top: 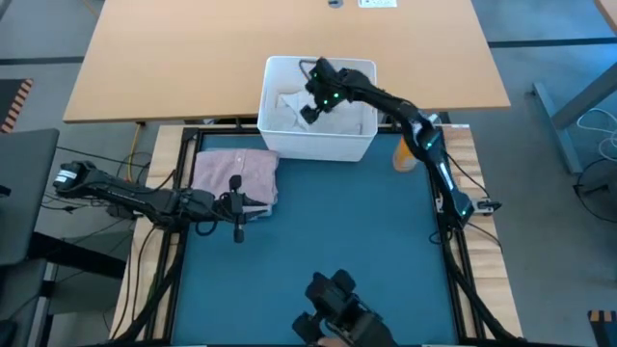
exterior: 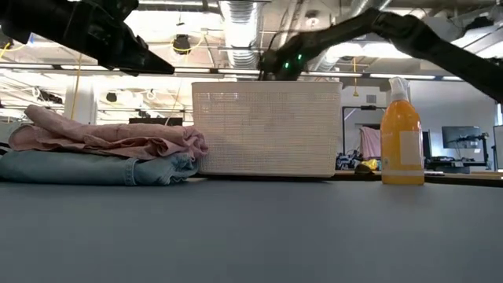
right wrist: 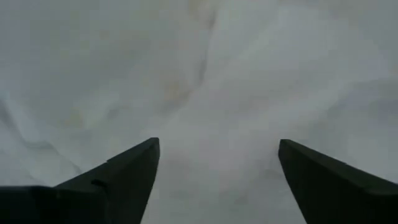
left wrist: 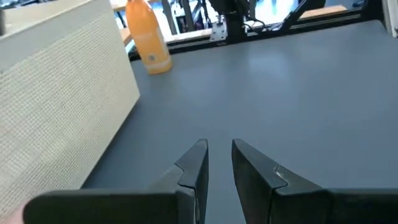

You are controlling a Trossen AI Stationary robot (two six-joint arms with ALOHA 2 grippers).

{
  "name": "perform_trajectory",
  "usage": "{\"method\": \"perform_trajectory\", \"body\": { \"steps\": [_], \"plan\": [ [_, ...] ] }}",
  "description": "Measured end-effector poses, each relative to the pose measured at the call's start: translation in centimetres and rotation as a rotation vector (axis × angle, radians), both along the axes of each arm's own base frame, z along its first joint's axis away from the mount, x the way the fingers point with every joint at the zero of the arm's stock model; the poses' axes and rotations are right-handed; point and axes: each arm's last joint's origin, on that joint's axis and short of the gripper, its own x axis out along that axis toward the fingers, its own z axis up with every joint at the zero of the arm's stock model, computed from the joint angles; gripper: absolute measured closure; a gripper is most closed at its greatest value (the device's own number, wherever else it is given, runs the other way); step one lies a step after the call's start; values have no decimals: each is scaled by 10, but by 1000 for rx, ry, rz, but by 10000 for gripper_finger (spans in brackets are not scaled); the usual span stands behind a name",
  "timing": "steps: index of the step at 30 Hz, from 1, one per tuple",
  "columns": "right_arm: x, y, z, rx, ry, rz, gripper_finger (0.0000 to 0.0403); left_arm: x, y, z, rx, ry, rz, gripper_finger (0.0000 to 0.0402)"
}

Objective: Fold Laundry from Bin
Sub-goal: Fold the white shirt

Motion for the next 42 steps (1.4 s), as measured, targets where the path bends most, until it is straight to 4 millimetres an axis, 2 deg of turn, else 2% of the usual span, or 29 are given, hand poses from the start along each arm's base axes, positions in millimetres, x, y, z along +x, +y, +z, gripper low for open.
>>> {"method": "perform_trajectory", "body": {
  "steps": [6,10,12,14,17,19,20,24,28,32,36,42],
  "plan": [
    [14,-7,-61,94,120,11,27,0,1,-1,0,13,11,341],
    [21,-7,-83,106,162,24,53,0,1,-1,0,13,12,341],
    [22,-7,-84,102,165,29,91,0,1,-1,-2,12,13,341],
    [23,-6,-84,89,163,34,147,0,1,-1,-4,11,13,341],
    [24,-5,-72,60,132,38,264,0,1,-1,-5,11,14,341],
    [22,-3,-54,25,90,39,352,0,1,-1,-5,11,14,341],
    [21,-2,-43,3,64,40,373,0,1,-1,-5,11,14,341],
    [8,9,15,-77,-58,31,366,0,1,-1,-7,11,15,341],
    [-15,32,82,-168,-175,38,374,0,1,-1,-7,11,15,341],
    [-42,70,150,-278,-323,71,377,0,1,-1,-8,11,15,341],
    [-71,115,209,-388,-485,117,376,0,1,-1,-7,11,15,341],
    [-120,191,276,-507,-727,222,375,0,1,-1,-18,7,18,341]
  ]
}}
